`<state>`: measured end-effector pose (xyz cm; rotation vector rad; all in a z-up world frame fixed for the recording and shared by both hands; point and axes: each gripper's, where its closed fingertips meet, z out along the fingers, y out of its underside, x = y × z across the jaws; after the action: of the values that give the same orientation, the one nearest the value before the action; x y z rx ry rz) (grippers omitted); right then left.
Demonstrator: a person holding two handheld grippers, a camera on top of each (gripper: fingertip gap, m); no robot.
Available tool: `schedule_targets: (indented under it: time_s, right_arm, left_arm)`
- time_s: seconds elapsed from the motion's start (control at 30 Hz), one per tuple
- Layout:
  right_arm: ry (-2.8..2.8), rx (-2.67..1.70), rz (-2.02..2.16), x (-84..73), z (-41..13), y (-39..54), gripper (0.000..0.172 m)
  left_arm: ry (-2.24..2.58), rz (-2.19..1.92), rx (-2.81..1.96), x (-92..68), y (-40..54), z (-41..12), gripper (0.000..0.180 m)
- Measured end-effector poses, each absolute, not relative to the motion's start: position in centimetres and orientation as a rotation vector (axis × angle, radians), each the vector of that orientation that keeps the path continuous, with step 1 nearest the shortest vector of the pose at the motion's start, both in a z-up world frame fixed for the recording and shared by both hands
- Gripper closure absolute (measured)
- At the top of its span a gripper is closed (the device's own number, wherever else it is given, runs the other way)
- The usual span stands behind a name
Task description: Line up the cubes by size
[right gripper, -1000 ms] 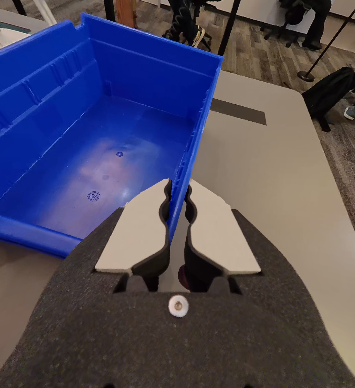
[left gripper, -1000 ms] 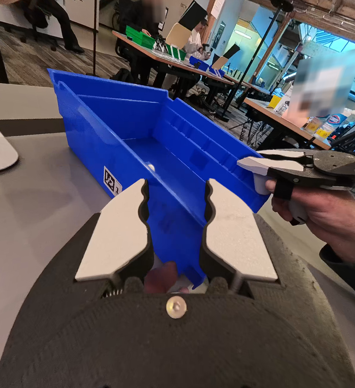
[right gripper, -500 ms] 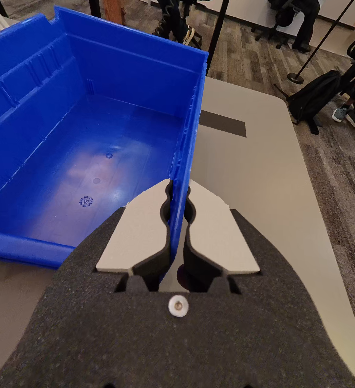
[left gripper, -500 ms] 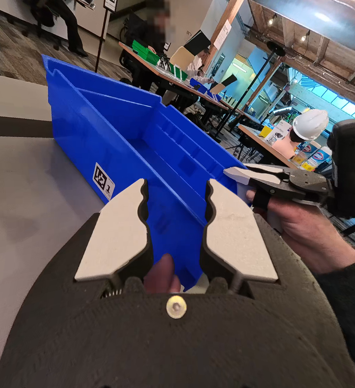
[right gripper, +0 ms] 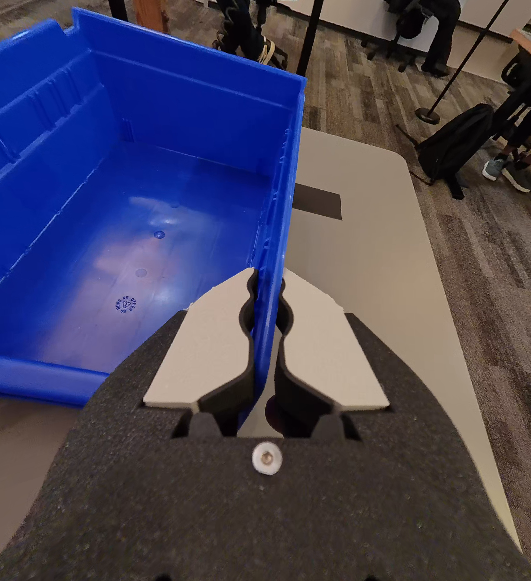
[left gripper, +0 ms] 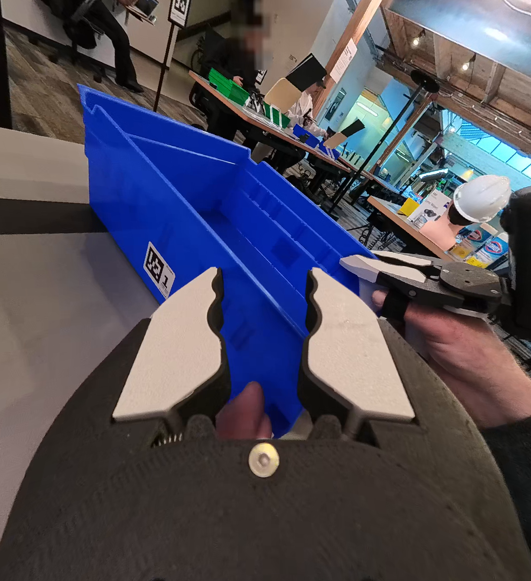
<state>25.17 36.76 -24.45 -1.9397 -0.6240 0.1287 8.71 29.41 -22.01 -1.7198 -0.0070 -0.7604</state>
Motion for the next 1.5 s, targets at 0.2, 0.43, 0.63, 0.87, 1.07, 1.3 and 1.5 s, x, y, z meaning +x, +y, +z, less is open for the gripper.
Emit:
schedule_targets:
  time_s: [0.2, 0.43, 0.63, 0.87, 1.07, 1.3, 1.5]
  right_arm:
    - [-0.622, -1.89, 0.1, 25.9, -23.9, 36.7, 0.14]
    - [-0.658, -1.702, -0.024, 25.8, -18.0, 32.6, 0.133]
    - [-0.961, -1.541, 0.325, 10.5, -16.2, 22.0, 0.129]
    - [-1.295, -1.434, 0.815, -13.0, -20.6, 7.8, 0.115]
    - [-1.311, -1.494, 0.911, -25.1, -23.4, 5.3, 0.11]
    - [-1.273, -1.539, 0.88, -31.0, -24.9, 5.9, 0.121]
    - [-1.243, -1.55, 0.855, -32.4, -25.1, 6.4, 0.136]
  left_arm:
    - [0.009, -0.819, -1.684, 7.4, 28.2, -20.8, 0.108]
    - [0.147, -0.537, -1.619, -3.1, 17.6, -16.3, 0.101]
    - [-0.036, 0.034, -1.646, -24.2, 7.7, -14.0, 0.112]
    - [-0.348, 0.46, -1.721, -44.5, -1.3, -17.1, 0.108]
    - [-0.428, 0.494, -1.85, -49.9, -1.0, -21.6, 0.102]
    - [-0.387, 0.457, -1.971, -50.8, 1.1, -24.9, 0.131]
    - [-0.401, 0.423, -1.977, -51.1, 1.7, -25.9, 0.167]
